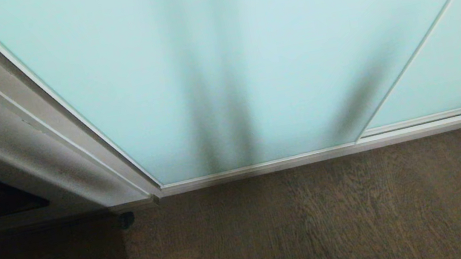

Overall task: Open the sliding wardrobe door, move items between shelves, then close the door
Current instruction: Open the door

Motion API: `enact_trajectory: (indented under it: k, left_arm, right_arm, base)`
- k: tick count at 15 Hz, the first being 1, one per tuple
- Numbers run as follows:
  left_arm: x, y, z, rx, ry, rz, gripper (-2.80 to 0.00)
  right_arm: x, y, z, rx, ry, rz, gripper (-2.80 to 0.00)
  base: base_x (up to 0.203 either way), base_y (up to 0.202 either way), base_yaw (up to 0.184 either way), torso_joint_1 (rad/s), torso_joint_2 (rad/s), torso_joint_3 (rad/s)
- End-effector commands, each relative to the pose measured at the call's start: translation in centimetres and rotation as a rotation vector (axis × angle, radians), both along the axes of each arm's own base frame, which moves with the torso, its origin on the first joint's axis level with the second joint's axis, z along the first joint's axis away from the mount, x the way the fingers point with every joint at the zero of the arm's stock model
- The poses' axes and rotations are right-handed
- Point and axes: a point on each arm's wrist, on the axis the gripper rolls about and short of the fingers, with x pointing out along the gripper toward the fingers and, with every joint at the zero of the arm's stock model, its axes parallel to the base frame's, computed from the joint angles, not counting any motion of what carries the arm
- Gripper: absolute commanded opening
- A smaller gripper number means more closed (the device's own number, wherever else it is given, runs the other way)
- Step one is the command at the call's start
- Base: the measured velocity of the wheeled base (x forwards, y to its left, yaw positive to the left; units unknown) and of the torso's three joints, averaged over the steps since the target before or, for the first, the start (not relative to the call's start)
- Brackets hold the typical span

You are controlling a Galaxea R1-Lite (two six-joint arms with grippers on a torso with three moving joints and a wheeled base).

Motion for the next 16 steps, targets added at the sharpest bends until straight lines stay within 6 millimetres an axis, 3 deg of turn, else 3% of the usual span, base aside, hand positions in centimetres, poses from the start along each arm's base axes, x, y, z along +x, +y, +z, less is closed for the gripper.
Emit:
enact_trajectory:
  k: [1, 8, 10, 12, 16]
  left_arm:
    - [6.4, 0.0, 2.8, -0.01, -0.001, 0.032, -2.8]
    - [17.4, 0.3, 6.6, -0.038, -0.216, 0.151, -2.8]
    - [18.9, 0.3, 7.5, -0.045, -0.28, 0.185, -2.8]
    - [19.1, 0.3, 7.9, -0.053, -0.32, 0.192, -2.8]
    - [21.4, 0.3, 7.2, -0.051, -0.305, 0.193, -2.8]
  right_arm:
    - [0.0, 0.0, 0.0, 0.0, -0.001, 0.001, -2.8]
    - [0.0, 0.0, 0.0, 0.0, -0.001, 0.001, -2.8]
    - [0.0, 0.0, 0.0, 0.0, -0.001, 0.001, -2.8]
    - [0.0, 0.0, 0.0, 0.0, -0.001, 0.001, -2.8]
    - [0.0, 0.0, 0.0, 0.0, -0.001, 0.001, -2.8]
  base:
    - [0.0, 0.0, 0.0, 0.0, 0.0, 0.0]
    - [0.0, 0.0, 0.0, 0.0, 0.0, 0.0]
    - [0.0, 0.0, 0.0, 0.0, 0.0, 0.0]
    - [0.0, 0.0, 0.0, 0.0, 0.0, 0.0]
    - [0.0, 0.0, 0.0, 0.0, 0.0, 0.0]
